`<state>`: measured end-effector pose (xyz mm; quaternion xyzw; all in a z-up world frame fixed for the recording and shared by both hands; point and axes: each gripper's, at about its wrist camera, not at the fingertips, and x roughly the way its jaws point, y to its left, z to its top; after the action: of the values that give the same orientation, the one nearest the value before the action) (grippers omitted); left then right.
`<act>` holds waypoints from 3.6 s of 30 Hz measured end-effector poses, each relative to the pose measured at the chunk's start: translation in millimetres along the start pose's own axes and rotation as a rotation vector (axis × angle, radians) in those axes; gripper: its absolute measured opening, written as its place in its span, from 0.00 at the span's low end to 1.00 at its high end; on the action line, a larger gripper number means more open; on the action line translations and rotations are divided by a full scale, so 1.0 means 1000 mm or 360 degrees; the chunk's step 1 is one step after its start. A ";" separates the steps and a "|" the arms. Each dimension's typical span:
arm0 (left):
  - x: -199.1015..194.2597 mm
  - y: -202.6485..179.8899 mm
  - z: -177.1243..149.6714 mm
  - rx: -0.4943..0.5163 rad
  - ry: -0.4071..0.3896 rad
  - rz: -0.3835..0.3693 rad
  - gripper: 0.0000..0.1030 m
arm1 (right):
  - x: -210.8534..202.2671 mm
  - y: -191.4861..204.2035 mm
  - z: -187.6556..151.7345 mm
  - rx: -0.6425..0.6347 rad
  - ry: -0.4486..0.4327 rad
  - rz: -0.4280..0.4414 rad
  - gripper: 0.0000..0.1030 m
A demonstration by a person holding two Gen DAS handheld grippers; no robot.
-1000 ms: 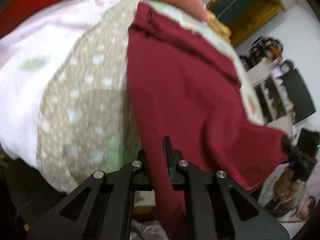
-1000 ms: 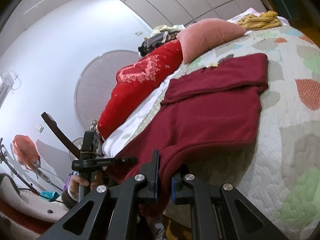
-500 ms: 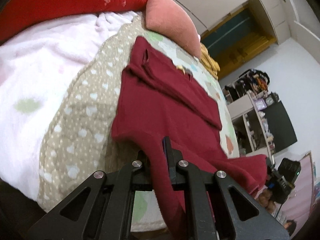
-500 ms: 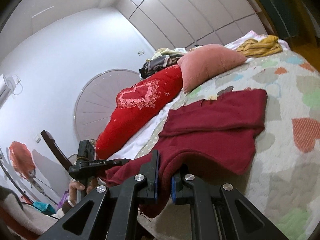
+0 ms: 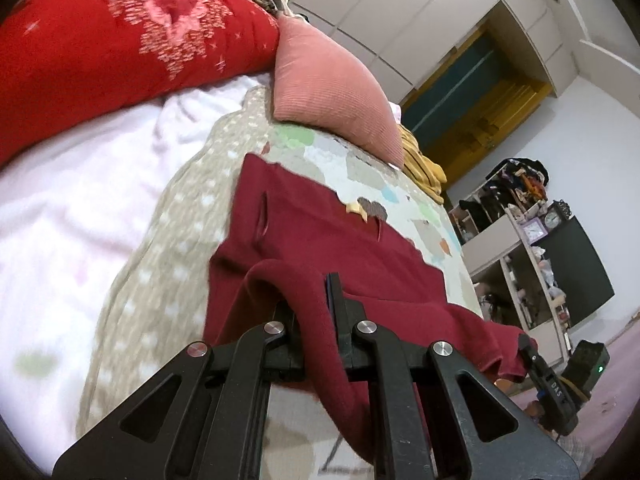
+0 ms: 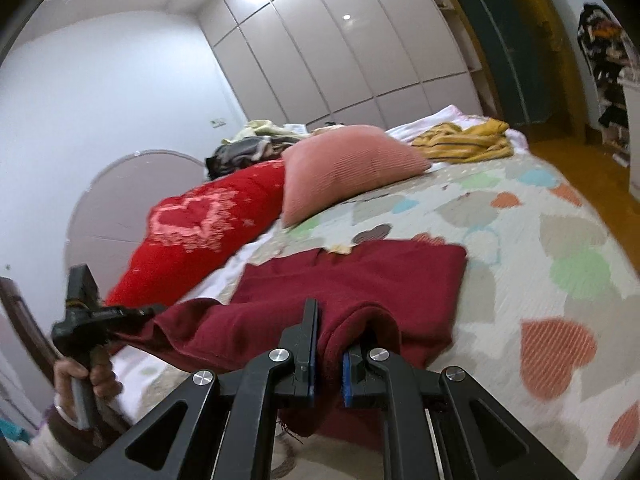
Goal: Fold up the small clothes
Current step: 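Lift the hem with both grippers and fold it toward the collar, then lower the folded hem onto the sweater and open both grippers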
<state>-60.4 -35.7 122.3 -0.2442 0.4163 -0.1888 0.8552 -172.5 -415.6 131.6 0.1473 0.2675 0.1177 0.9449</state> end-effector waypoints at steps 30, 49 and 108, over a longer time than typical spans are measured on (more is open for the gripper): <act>0.147 0.032 0.113 -0.0224 0.0215 0.0100 0.59 | 0.185 -0.142 0.075 0.0780 0.0380 -0.0013 0.19; 0.151 0.008 0.080 -0.0009 0.0181 0.0238 0.64 | 0.194 -0.053 0.067 -0.0040 0.0398 -0.0320 0.32; 0.091 0.063 -0.007 0.0024 0.0201 0.0429 0.65 | 0.238 0.107 0.025 -0.0317 0.0571 -0.0123 0.33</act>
<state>-5.6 -33.7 26.1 -0.1673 0.4969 -0.0904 0.8467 22.9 -249.8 76.0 0.0194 0.4241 0.1316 0.8958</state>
